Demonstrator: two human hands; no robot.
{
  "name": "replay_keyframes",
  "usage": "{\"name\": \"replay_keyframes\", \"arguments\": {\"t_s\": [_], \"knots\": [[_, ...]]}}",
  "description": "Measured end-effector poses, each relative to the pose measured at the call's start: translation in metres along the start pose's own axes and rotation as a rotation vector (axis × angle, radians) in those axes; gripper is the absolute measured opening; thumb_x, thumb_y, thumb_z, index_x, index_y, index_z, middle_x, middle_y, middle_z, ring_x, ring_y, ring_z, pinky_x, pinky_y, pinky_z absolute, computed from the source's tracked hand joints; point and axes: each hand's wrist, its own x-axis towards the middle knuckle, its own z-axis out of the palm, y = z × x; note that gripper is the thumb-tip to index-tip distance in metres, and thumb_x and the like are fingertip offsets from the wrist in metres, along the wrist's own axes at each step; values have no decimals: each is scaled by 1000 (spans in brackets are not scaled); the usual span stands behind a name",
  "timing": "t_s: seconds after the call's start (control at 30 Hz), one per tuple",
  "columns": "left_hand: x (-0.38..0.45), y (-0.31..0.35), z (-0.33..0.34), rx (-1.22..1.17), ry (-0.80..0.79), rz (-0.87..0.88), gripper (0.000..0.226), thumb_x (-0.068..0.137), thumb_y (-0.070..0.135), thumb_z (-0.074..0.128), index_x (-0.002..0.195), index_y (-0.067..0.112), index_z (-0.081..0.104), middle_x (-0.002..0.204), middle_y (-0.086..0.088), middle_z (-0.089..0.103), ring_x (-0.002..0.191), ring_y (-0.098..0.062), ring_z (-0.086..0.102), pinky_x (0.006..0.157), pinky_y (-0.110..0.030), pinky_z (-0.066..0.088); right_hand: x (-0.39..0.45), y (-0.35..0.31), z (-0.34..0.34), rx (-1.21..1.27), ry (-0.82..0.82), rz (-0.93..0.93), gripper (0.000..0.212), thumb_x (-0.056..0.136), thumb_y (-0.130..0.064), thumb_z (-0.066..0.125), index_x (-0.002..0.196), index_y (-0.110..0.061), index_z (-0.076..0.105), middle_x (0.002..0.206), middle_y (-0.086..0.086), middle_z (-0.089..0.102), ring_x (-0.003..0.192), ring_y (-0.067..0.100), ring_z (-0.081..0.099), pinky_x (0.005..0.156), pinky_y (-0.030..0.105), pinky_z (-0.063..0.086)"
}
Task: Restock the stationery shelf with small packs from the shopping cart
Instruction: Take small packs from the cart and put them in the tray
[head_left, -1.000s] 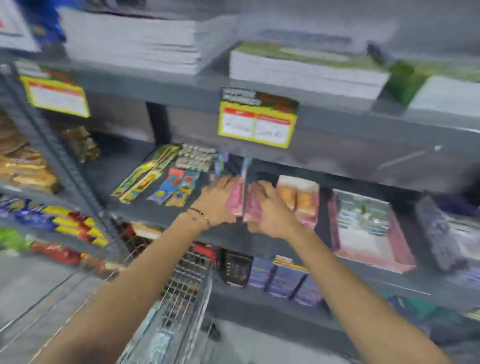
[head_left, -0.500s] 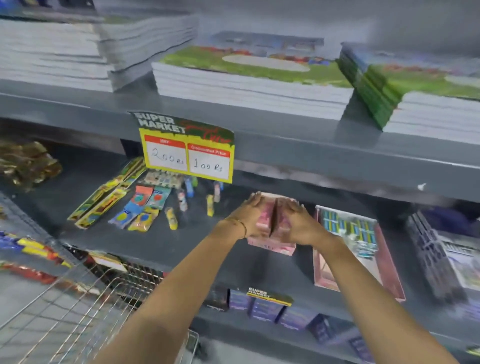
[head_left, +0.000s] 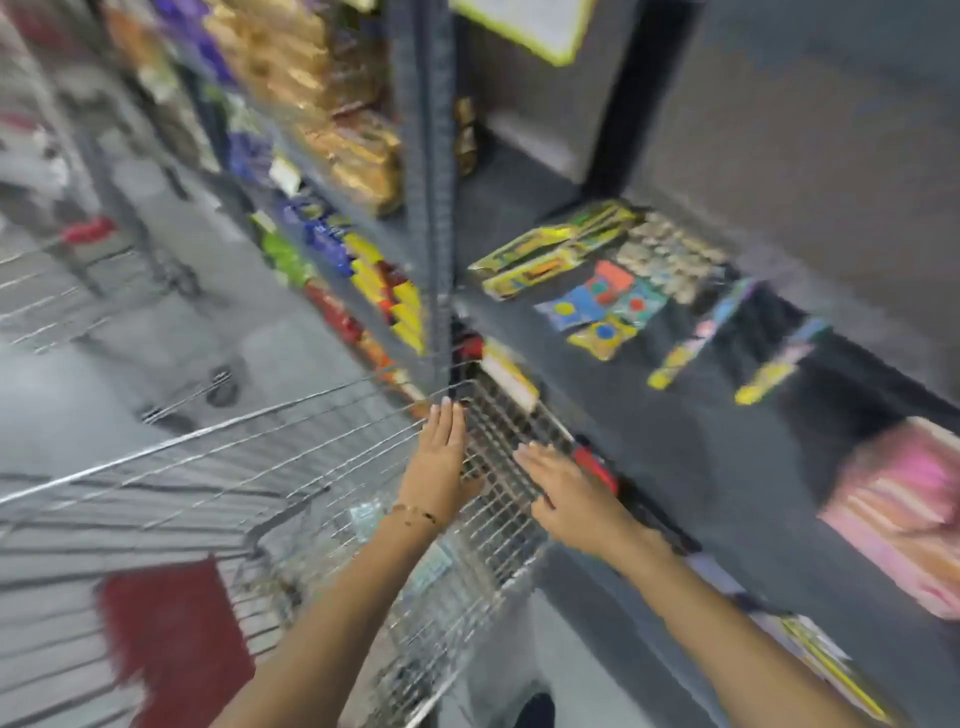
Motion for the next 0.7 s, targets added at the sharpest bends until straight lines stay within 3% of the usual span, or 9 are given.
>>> {"name": "replay_keyframes", "arguments": {"t_s": [0.17, 0.23, 0.37, 0.5, 0.6, 0.7], "knots": [[-18, -127, 53, -7, -193, -243, 98, 86, 30, 65, 147, 2, -6, 158, -16, -12, 147, -28, -8, 123, -36, 8, 82, -27, 101, -125, -340, -67, 57, 92, -9, 44, 144, -5, 20, 156, 11, 19, 144, 20, 15, 117, 30, 11], [-18, -169, 81, -9, -279, -275, 94, 88, 25, 64, 147, 2, -6, 158, -17, -12, 147, -28, -6, 123, -36, 8, 112, -31, 146, -99, -404, 27, 59, 93, -15, 47, 144, -4, 19, 155, 15, 18, 144, 25, 15, 116, 34, 17], [0, -222, 130, -9, -338, -315, 94, 88, 22, 65, 147, 2, -5, 158, -17, -9, 148, -29, -3, 122, -36, 12, 159, -26, 223, -50, -309, 289, 67, 88, -31, 59, 137, 2, 29, 146, 24, 32, 137, 34, 26, 114, 40, 25], [22, -250, 167, 28, -365, -294, 93, 87, 19, 66, 147, 3, -3, 159, -16, -4, 147, -30, 0, 120, -42, 13, 182, -25, 275, -16, -182, 512, 84, 87, -38, 60, 140, 9, 16, 151, 30, 15, 141, 40, 13, 117, 43, 14], [30, -262, 186, 45, -380, -291, 94, 86, 16, 66, 148, 5, -3, 159, -14, -2, 147, -32, -1, 119, -42, 17, 186, -25, 296, -95, -155, 506, 86, 90, -37, 56, 139, 13, 7, 149, 33, 14, 139, 44, 14, 118, 48, 18], [33, -269, 195, -2, -358, -300, 95, 82, 13, 71, 148, 6, 3, 159, -15, 5, 146, -34, 4, 119, -41, 20, 190, -22, 300, -154, -112, 515, 90, 84, -39, 63, 140, 7, 11, 144, 28, 28, 130, 39, 32, 112, 43, 30]]}}
